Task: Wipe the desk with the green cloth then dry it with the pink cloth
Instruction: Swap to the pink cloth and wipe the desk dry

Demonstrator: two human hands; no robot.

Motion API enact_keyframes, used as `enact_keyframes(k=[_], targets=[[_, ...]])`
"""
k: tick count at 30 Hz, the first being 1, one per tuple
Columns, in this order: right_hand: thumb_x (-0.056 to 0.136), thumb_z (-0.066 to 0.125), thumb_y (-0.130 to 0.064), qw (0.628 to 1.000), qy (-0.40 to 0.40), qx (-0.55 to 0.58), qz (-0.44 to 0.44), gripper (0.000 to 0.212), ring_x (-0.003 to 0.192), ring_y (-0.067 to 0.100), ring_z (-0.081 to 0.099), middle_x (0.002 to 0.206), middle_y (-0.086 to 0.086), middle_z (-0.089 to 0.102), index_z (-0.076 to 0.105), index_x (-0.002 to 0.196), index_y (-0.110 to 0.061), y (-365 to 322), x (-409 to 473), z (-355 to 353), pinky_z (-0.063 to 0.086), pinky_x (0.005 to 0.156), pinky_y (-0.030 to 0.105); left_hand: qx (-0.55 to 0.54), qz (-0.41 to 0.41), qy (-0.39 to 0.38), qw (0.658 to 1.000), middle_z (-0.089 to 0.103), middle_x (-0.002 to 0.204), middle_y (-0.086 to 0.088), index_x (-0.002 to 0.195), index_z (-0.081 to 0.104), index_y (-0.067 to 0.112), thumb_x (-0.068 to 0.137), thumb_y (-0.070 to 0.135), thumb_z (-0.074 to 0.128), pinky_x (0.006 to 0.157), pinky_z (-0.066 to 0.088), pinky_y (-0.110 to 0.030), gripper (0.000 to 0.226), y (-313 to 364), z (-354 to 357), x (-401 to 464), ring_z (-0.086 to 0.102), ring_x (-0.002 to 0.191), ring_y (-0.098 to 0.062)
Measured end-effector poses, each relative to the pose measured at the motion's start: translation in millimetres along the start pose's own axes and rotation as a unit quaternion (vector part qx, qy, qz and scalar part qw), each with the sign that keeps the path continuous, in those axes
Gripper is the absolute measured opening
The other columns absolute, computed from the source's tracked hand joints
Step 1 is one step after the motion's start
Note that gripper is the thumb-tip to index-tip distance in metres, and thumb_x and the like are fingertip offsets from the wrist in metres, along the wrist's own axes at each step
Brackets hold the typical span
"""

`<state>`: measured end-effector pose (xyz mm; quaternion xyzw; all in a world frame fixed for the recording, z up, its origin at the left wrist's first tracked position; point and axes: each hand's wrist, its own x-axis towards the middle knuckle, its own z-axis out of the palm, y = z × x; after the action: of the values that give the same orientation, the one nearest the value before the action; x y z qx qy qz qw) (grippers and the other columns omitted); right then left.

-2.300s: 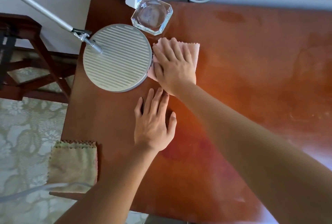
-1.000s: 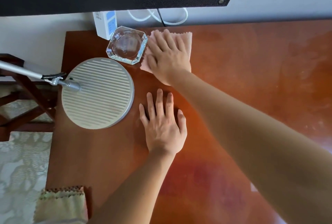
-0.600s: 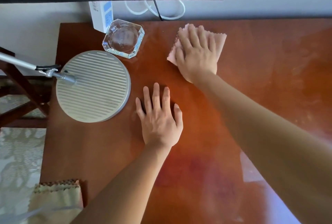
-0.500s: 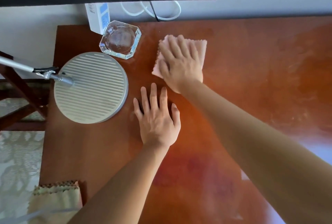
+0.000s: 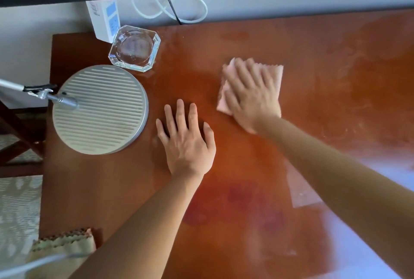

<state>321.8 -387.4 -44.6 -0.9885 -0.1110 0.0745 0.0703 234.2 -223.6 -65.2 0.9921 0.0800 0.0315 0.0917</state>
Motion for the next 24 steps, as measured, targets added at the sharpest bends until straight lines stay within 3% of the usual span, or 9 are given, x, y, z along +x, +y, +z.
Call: enact_keyframes(k=[4, 7, 10, 15, 24], targets=[[0.107, 0.017, -0.046, 0.994, -0.048, -0.004, -0.095, 0.060, 0.158, 0.029, 0.010, 0.170, 0.005, 0.020, 0.022, 0.163, -0.027, -11, -70, 10, 0.004, 0.127, 0.051, -0.005, 0.001, -0.005, 1.000, 0.035, 0.163, -0.013, 0.151, 0.045, 0.016, 0.100, 0.041, 0.035, 0.122, 0.017, -0.060, 0.058, 0, -2, 0, 0.024, 0.153, -0.038], [0.106, 0.013, -0.051, 0.989, -0.073, -0.017, -0.128, 0.060, 0.159, 0.027, 0.006, 0.171, 0.003, 0.014, 0.016, 0.164, -0.033, 5, -59, 4, 0.000, 0.127, 0.050, -0.009, 0.001, -0.005, 1.000, 0.035, 0.163, -0.012, 0.151, 0.045, 0.016, 0.100, 0.041, 0.034, 0.122, 0.018, -0.060, 0.058, 1, -3, 0, 0.024, 0.153, -0.038], [0.105, 0.006, -0.053, 0.995, -0.048, -0.030, -0.084, 0.062, 0.159, 0.024, -0.002, 0.172, 0.002, 0.006, 0.006, 0.164, -0.035, 19, -19, 0, -0.007, 0.127, 0.045, -0.010, -0.002, 0.000, 1.000, 0.036, 0.162, -0.012, 0.150, 0.046, 0.016, 0.100, 0.042, 0.033, 0.122, 0.018, -0.060, 0.058, 0, -2, 0, 0.025, 0.153, -0.038], [0.104, 0.009, -0.051, 1.000, -0.017, -0.020, -0.014, 0.063, 0.159, 0.024, 0.003, 0.172, 0.000, 0.011, 0.014, 0.164, -0.034, 26, 35, -6, -0.001, 0.127, 0.045, -0.001, -0.002, 0.009, 1.000, 0.037, 0.161, -0.012, 0.150, 0.046, 0.017, 0.101, 0.044, 0.032, 0.122, 0.017, -0.059, 0.057, -2, 2, 1, 0.025, 0.153, -0.037], [0.104, 0.000, -0.050, 0.991, -0.065, -0.059, -0.104, 0.063, 0.159, 0.025, -0.007, 0.173, 0.003, 0.001, -0.003, 0.164, -0.031, 42, -26, -4, -0.004, 0.127, 0.050, 0.011, -0.023, 0.000, 1.000, 0.042, 0.158, -0.013, 0.144, 0.051, 0.014, 0.097, 0.041, 0.036, 0.118, 0.019, -0.058, 0.056, 5, -8, 0, 0.031, 0.150, -0.035]])
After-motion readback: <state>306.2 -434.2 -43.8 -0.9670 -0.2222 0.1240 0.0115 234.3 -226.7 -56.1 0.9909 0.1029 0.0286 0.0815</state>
